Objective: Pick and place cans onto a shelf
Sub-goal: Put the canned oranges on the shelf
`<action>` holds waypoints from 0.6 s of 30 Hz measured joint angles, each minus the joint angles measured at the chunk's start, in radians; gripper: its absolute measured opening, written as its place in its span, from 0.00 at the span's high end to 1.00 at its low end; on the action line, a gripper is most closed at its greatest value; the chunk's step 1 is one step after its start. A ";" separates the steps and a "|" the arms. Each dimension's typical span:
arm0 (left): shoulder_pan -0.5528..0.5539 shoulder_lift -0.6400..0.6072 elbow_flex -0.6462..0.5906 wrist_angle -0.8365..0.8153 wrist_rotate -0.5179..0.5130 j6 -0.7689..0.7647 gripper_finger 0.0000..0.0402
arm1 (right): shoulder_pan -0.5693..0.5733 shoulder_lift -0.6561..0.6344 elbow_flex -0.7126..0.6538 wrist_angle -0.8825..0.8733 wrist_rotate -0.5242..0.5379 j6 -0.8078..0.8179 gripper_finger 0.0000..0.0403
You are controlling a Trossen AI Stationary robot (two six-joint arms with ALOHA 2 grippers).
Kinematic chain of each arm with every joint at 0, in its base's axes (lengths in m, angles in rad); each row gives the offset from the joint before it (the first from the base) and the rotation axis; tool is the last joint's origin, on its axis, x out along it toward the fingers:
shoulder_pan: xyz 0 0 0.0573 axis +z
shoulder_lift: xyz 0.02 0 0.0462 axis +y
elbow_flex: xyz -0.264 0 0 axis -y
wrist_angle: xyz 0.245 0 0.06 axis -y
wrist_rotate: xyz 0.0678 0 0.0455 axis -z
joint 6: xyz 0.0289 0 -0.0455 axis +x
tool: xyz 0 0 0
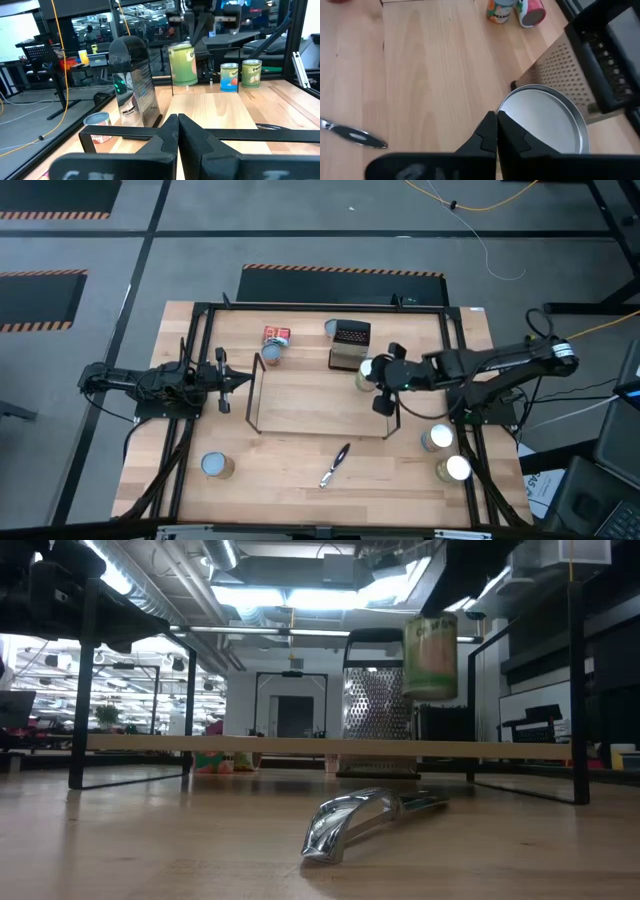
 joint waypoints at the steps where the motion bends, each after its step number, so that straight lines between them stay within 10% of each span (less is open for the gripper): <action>1: 0.000 0.000 0.000 0.000 0.000 0.000 1.00 | 0.000 0.000 -0.021 0.033 0.000 0.000 1.00; 18: 0.000 0.000 0.000 0.000 0.000 0.000 1.00 | -0.001 0.002 -0.180 0.149 0.001 0.047 1.00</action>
